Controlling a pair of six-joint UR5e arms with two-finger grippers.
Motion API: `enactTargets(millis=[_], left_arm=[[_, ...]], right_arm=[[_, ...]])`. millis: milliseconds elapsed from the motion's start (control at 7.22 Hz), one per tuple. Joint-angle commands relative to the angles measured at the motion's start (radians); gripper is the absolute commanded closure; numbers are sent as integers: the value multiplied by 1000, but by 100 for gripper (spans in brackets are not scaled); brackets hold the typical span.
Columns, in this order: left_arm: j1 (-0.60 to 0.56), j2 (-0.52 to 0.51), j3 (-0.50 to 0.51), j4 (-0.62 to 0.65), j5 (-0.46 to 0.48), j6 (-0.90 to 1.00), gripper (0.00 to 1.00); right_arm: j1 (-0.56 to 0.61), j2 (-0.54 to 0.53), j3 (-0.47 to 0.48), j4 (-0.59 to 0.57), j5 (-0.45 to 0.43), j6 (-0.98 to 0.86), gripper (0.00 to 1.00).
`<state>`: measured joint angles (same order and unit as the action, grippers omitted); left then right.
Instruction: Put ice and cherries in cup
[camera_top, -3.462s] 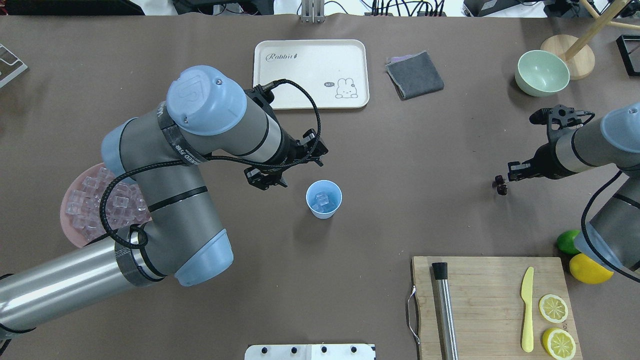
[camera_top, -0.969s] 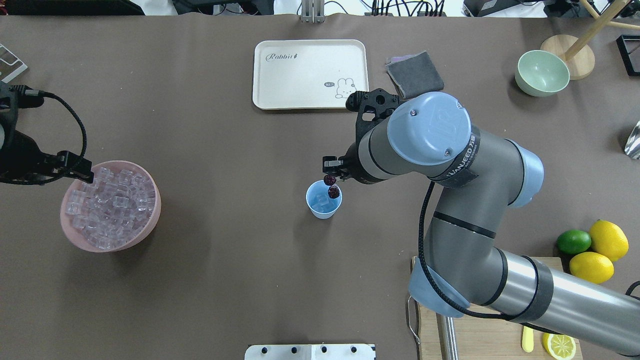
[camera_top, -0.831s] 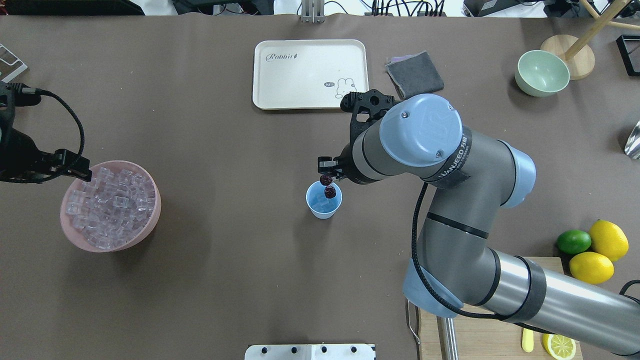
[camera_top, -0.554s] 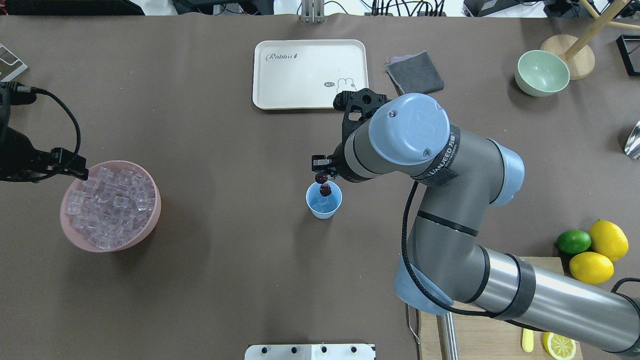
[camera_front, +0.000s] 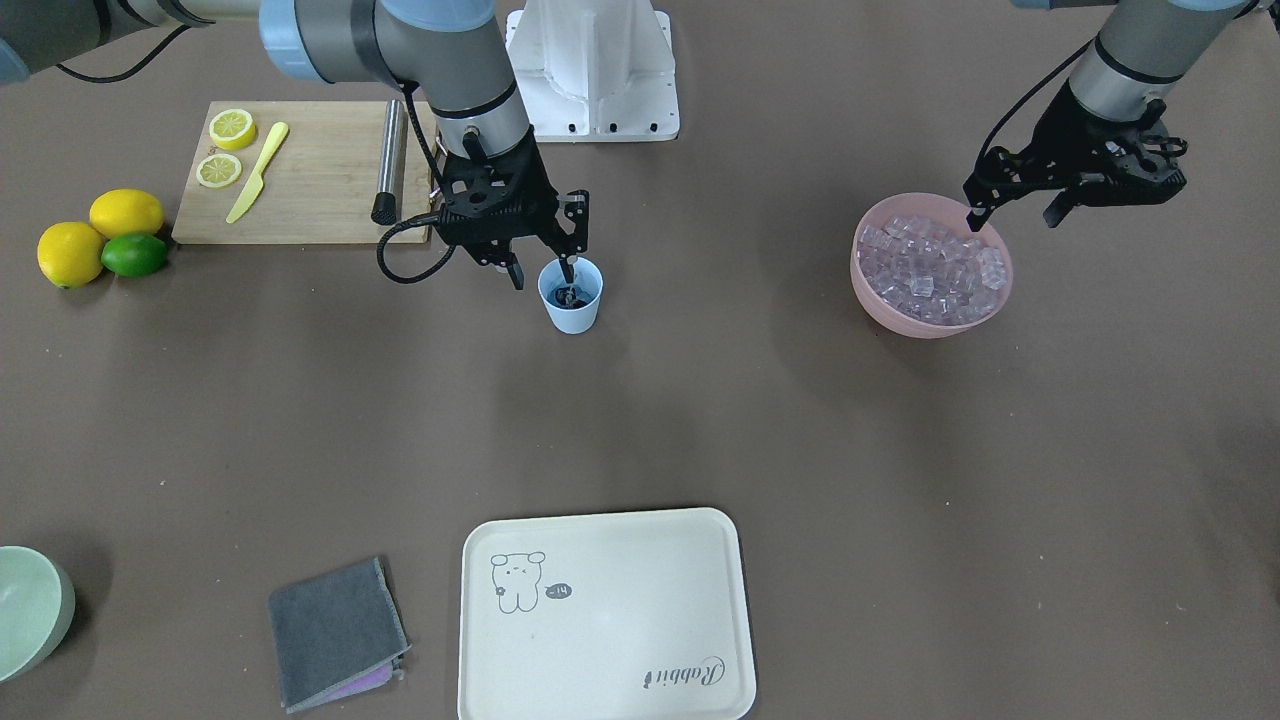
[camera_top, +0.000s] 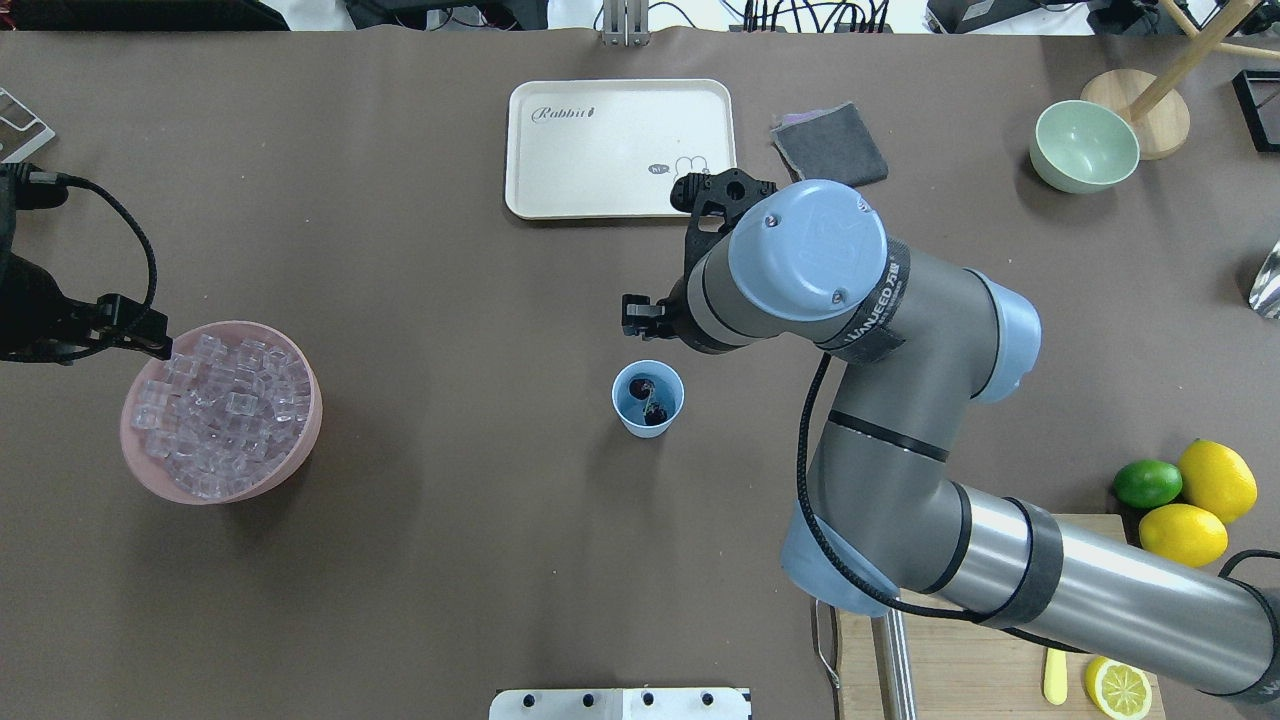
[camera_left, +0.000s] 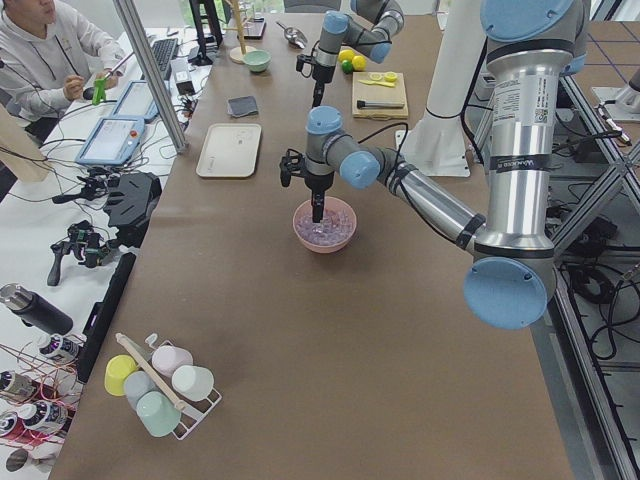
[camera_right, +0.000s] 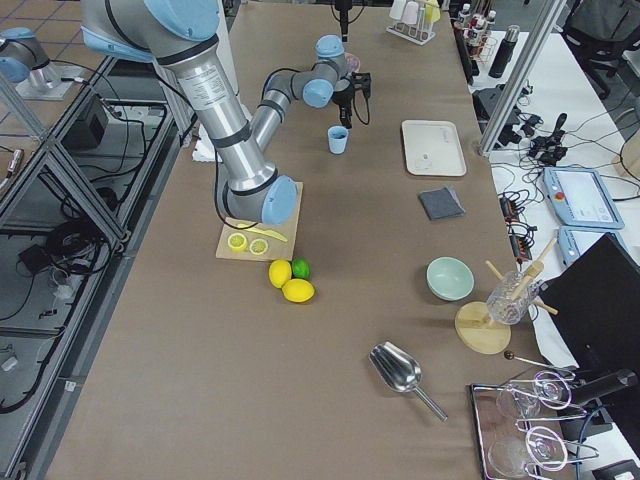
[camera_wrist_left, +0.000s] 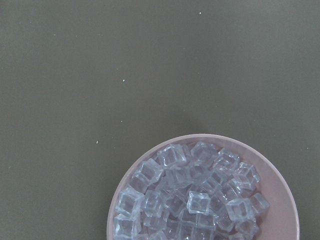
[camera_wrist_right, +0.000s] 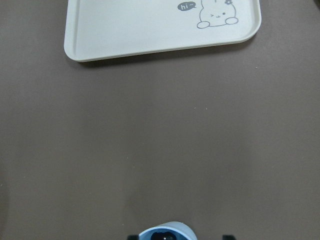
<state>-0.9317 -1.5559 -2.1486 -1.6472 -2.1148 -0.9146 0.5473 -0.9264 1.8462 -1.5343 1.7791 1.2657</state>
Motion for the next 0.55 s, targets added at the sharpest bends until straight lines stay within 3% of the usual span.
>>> enactTargets(millis=[0, 138, 415], left_arm=[[-88, 48, 9, 3, -5, 162, 3], [-186, 84, 30, 4, -66, 312, 3], [-351, 153, 90, 6, -213, 606, 3]], right_arm=[[139, -94, 149, -180, 130, -167, 0], [211, -230, 212, -176, 179, -347, 0], [404, -392, 217, -173, 333, -664, 0]])
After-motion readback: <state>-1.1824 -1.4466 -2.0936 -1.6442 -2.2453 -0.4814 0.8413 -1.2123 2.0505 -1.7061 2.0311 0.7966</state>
